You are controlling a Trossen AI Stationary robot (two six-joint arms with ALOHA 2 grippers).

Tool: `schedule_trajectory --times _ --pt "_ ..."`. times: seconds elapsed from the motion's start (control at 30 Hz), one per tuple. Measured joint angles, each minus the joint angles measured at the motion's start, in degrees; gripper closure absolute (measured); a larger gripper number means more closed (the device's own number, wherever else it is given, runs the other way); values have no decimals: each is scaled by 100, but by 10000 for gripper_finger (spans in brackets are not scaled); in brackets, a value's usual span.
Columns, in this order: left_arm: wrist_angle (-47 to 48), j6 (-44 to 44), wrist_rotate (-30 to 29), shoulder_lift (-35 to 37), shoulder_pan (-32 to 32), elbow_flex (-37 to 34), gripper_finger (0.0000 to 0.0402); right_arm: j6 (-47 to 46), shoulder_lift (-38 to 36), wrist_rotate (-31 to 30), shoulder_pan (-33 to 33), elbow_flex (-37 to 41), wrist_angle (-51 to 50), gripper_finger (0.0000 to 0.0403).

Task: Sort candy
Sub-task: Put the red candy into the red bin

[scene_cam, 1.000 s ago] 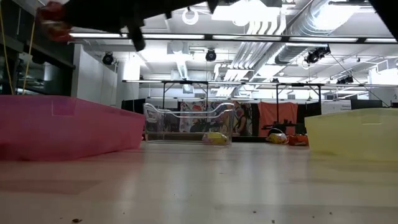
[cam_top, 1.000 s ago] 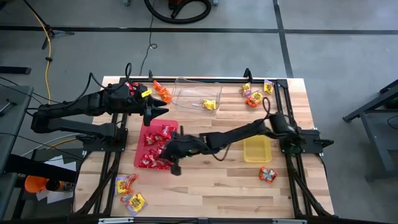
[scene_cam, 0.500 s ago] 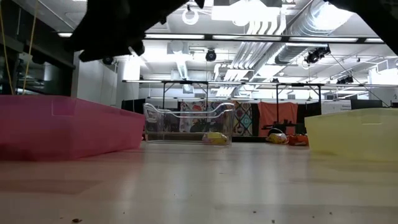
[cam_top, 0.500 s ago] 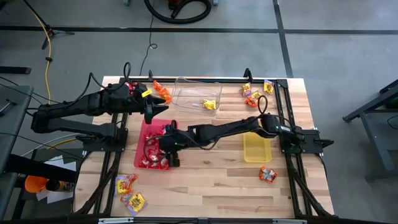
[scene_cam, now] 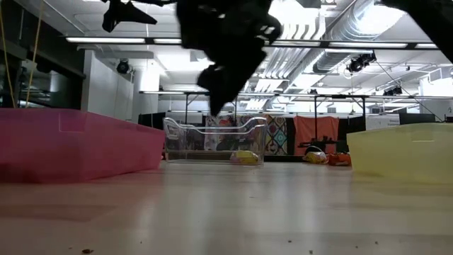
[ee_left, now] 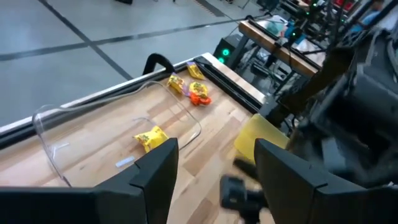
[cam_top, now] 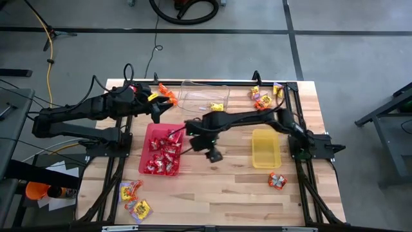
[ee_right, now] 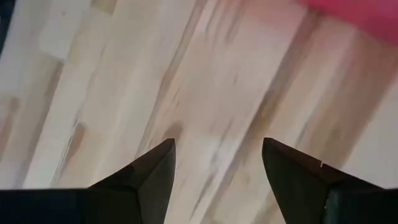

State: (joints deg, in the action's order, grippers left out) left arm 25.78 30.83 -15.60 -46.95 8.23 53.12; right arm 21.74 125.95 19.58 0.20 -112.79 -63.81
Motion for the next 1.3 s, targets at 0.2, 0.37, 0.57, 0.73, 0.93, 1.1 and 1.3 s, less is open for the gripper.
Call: schedule_trajectory --times 0.2,0.37,0.57,0.73,0.93,1.1,1.3 --pt "101 -168 -3 -3 0 0 202 -709 -1847 -449 -76 2201 1281 167" --pt "426 -422 -69 -13 179 0 202 -2533 -3545 -1843 -43 3840 2376 167" --pt "1365 -373 -297 -419 1644 0 203 -5612 -4724 -4014 -45 4639 2913 167" --pt "1855 -638 143 -1395 3354 0 211 -6101 -4849 -4384 -172 4601 2966 167" --pt "1446 -241 -40 -2772 4526 -2 223 -5875 -4837 -4132 -411 4572 3197 167" --pt "1115 -104 -199 -3686 4747 -2 225 -5749 -4835 -4027 -471 4572 3194 167" --pt "1171 109 -871 -4433 4818 -2 225 -5305 -4835 -3730 -467 4572 3191 167"
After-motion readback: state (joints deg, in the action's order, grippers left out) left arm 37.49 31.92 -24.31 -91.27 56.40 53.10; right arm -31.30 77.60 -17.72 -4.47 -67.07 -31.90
